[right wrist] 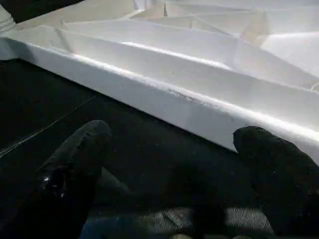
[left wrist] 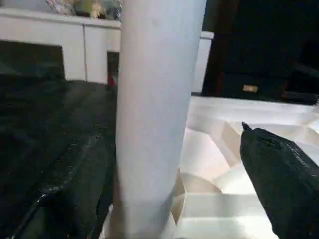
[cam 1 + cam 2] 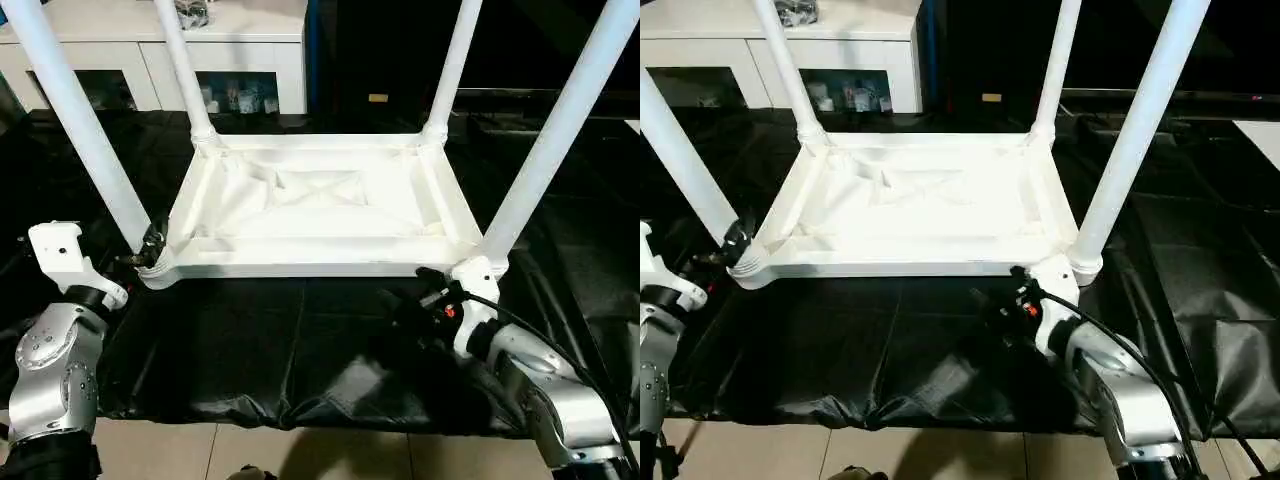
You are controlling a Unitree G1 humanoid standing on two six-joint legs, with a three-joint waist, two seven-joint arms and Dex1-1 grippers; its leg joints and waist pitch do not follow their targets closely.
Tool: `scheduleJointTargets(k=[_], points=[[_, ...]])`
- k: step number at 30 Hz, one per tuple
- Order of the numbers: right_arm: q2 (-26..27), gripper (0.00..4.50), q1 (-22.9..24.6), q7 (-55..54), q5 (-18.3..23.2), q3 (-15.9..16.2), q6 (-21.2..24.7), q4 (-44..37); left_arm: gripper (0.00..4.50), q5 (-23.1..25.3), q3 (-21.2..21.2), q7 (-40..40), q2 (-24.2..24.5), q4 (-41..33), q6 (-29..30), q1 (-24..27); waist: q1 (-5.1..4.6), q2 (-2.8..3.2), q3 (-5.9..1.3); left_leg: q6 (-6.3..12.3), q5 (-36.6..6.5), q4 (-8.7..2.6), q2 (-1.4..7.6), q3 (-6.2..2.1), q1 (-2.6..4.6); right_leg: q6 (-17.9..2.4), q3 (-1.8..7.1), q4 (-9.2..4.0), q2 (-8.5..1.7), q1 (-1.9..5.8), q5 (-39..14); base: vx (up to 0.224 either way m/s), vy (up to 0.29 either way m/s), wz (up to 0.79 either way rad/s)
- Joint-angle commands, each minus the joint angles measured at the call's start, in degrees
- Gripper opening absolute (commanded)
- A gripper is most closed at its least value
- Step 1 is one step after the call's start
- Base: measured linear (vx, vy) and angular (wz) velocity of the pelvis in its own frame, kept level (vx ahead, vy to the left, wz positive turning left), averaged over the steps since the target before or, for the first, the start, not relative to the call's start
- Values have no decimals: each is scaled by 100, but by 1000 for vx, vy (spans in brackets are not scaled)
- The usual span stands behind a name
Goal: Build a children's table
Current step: Rotate table base
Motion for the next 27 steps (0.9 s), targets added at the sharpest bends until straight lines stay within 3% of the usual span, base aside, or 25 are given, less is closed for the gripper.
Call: scheduleJointTargets(k=[1,2,5,6,8,9,12,13,14,15,17,22,24,27], points=[[2,445,-29,6,89,-7,150,-172,450,38,-31,-107,90,293,-80,-215,5,25,-309,-279,-2267,-472,91,-94,192,-834,106,-422,-78,115,-1440,0,0,0],[6,445,-71,37,101,32,203,-157,450,52,-32,-127,121,553,-116,-404,3,-17,-305,-285,-2304,-470,87,-87,199,-802,108,-433,-70,107,-1530,0,0,0],[28,445,-173,26,111,87,400,-102,450,76,-70,-295,237,1230,-269,-913,24,-3,-311,-351,-2353,-481,88,-104,222,-761,111,-428,-86,100,-1637,0,0,0],[4,445,-237,76,109,146,516,-62,450,78,-105,-485,323,1696,-266,-1261,19,-70,-294,-361,-2352,-489,79,-97,207,-735,106,-452,-79,95,-1680,0,0,0],[-45,445,-303,92,57,224,678,-1,450,67,-151,-751,398,2133,-212,-1598,42,-36,-310,-433,-2345,-492,83,-110,227,-761,116,-414,-101,100,-1634,0,0,0],[-67,445,-326,99,29,256,743,24,450,58,-167,-862,423,2283,-180,-1715,40,-55,-312,-443,-2297,-496,92,-112,223,-779,115,-410,-107,107,-1549,0,0,0],[-140,445,-630,97,-315,469,879,565,450,24,-421,-2280,640,3308,81,-2429,45,-91,-326,-417,-1985,-460,52,-71,217,-917,116,-376,-102,104,-1272,0,0,0],[-123,445,-692,89,-338,476,864,676,450,45,-480,-2505,675,3408,68,-2492,79,-56,-340,-441,-1951,-445,66,-55,259,-989,125,-371,-114,79,-1243,0,0,0],[-122,445,-695,88,-339,476,864,680,450,46,-483,-2515,676,3413,67,-2494,87,-69,-334,-439,-1936,-452,73,-57,239,-1025,124,-363,-118,95,-1199,0,0,0],[-50,445,-899,-7,-436,482,740,1035,450,34,-604,-3093,760,3664,293,-2662,119,-91,-333,-431,-1906,-447,86,-43,246,-1092,120,-346,-122,98,-1083,0,0,0],[86,445,-1129,-124,-457,426,599,1417,450,-11,-711,-3645,839,3791,642,-2763,127,-69,-342,-453,-1834,-450,89,-31,244,-1253,110,-302,-134,98,-991,0,0,0],[328,445,-1706,-317,-534,342,196,2486,450,-23,-1041,-4812,1018,3889,1470,-2905,123,-76,-335,-435,-1781,-451,106,-21,238,-1381,110,-279,-147,131,-837,0,0,0],[382,445,-1877,-343,-557,306,48,2821,450,-86,-1166,-5182,997,3780,1752,-2895,85,-79,-335,-411,-1777,-453,98,-21,227,-1438,101,-274,-153,149,-872,0,0,0],[461,445,-2028,-328,-620,336,-98,3083,450,-370,-1438,-5557,898,3028,2201,-2590,84,-81,-323,-380,-1849,-457,123,-17,228,-1505,107,-289,-175,156,-1036,0,0,0]])
